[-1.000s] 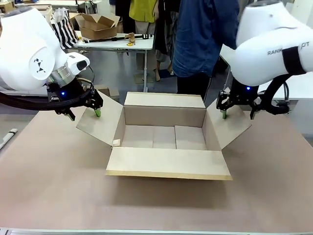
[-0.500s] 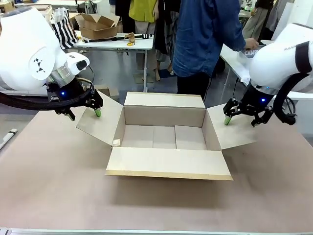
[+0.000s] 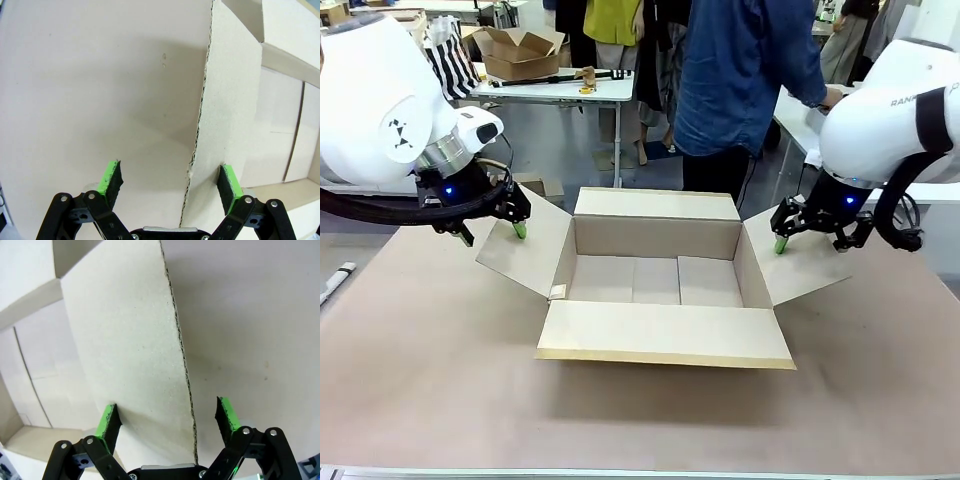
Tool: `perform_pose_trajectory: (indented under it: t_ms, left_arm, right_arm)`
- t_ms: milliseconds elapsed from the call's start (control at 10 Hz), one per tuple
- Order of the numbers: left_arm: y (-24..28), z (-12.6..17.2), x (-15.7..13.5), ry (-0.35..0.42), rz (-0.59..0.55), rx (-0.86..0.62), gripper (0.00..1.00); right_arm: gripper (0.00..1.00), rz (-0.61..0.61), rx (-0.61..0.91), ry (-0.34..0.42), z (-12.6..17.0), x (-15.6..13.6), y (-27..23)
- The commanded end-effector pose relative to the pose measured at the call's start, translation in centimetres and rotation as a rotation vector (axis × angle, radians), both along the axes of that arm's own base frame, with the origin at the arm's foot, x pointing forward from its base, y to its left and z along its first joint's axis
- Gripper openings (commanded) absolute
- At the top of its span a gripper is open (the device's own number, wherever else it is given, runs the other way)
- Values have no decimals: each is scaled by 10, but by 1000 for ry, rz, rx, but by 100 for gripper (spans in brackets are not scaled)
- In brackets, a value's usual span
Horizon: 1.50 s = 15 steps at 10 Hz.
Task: Pack the gift set into the box.
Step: Lift both hands away from the flaps of the Package Box.
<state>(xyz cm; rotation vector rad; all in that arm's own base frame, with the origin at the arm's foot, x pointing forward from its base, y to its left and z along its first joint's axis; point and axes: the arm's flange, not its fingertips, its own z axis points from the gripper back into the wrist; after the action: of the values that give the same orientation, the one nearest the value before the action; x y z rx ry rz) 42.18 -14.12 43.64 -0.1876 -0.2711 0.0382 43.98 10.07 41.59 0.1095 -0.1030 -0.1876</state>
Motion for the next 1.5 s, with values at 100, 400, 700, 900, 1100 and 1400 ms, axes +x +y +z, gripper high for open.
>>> perform_pose_trajectory:
  t_ms: [100,400,700,900,1100,1400]
  left_arm:
    - [0,2,0,4,15,14,100]
    - [0,2,0,4,15,14,100]
    - [0,2,0,4,15,14,100]
    - [0,2,0,4,15,14,100]
    - [0,2,0,4,15,14,100]
    - [0,2,0,4,15,14,100]
  right_arm:
    - [100,-18,-25,4,5,2,-1]
    - [100,-18,-25,4,5,2,-1]
    - [100,-18,-25,4,5,2,-1]
    - [100,-18,-25,4,5,2,-1]
    - [100,-18,-25,4,5,2,-1]
    - [100,-18,-25,4,5,2,-1]
